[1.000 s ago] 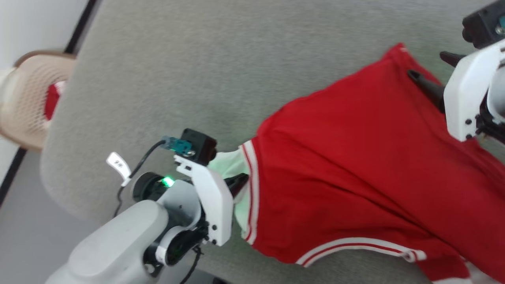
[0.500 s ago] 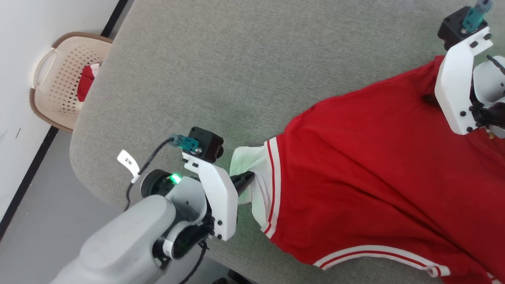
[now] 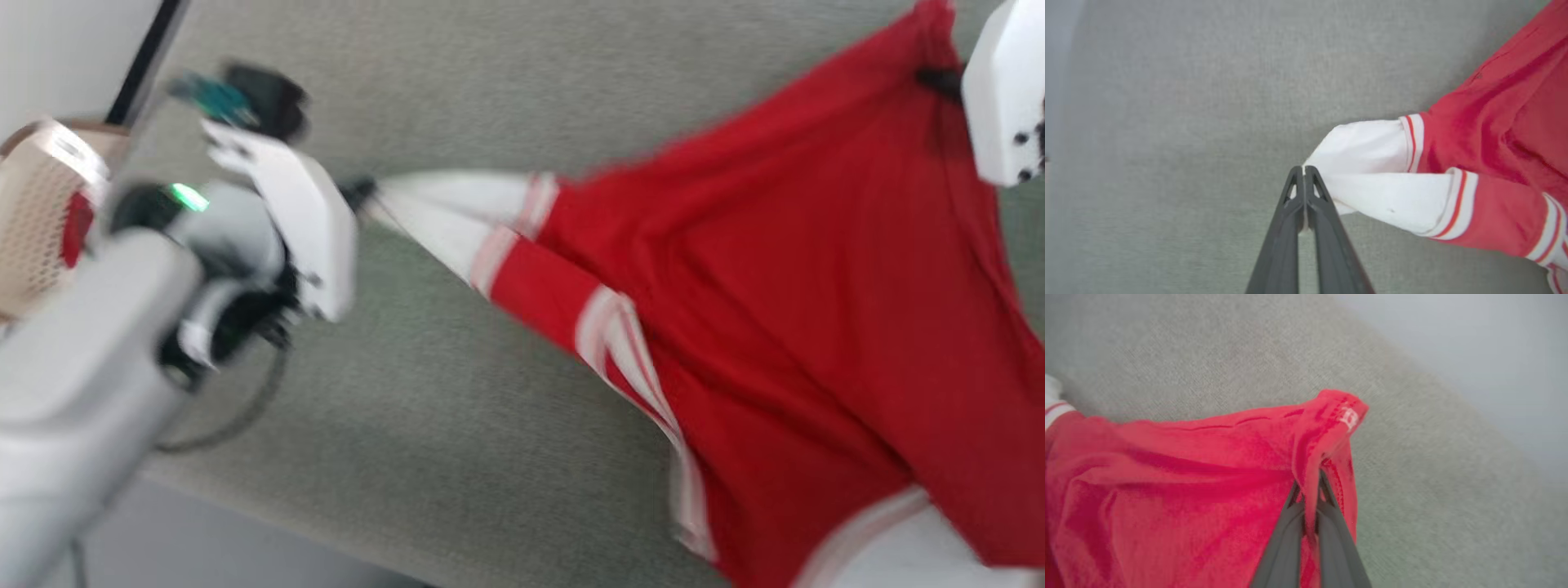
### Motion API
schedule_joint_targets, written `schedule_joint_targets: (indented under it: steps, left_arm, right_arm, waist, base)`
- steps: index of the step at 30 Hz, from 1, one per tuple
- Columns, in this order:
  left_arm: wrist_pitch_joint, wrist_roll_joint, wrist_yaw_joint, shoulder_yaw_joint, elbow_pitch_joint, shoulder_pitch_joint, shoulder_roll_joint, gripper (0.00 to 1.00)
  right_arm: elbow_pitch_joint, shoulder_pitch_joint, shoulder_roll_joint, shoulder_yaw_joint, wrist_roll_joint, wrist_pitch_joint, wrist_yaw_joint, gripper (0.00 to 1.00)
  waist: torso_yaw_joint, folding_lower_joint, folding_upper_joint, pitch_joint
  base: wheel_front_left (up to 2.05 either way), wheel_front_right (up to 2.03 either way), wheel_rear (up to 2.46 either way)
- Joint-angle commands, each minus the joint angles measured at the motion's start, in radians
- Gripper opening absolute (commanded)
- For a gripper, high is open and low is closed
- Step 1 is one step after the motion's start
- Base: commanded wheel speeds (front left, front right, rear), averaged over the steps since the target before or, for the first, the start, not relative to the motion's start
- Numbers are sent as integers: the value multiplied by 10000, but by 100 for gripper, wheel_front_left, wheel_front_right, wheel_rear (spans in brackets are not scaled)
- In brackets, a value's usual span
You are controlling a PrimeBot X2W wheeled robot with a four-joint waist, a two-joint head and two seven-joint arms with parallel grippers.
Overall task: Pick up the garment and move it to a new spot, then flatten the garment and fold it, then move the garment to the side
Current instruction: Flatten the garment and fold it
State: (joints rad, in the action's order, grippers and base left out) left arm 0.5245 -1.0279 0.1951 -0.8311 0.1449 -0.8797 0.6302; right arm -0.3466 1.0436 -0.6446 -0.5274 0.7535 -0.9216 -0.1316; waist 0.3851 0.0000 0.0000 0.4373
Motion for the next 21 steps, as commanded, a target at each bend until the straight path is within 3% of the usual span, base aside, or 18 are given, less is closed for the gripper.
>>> schedule_joint_targets:
  steps: [1,6,10,16,21]
  left_arm:
    - [253,299,88,158,3,-561,317,0]
    - [805,745,171,471,151,-1845,1079,0]
    - [1120,1008,-36,571,454,-2758,1373,0]
    - [1317,1402,-393,550,1062,-3791,1363,0]
    - [1092,1750,-728,465,1992,-4870,802,0]
  right_arm:
    - [142,209,-92,223,2,228,19,0]
    - [505,557,-174,799,2,685,17,0]
    - [702,666,-127,1240,-160,868,19,0]
    - [921,766,129,1775,-354,837,19,0]
    - [799,1091,515,2213,-994,788,19,0]
  waist:
    - [-575,0,0,-290]
    - [-1316,0,0,-577]
    - [-1808,0,0,-832]
    - [-2284,0,0,-1156]
    - [-2589,0,0,-1119]
  base:
    - [0,0,0]
    - [0,0,0]
    - [0,0,0]
    - [0,0,0]
    - [0,0,0]
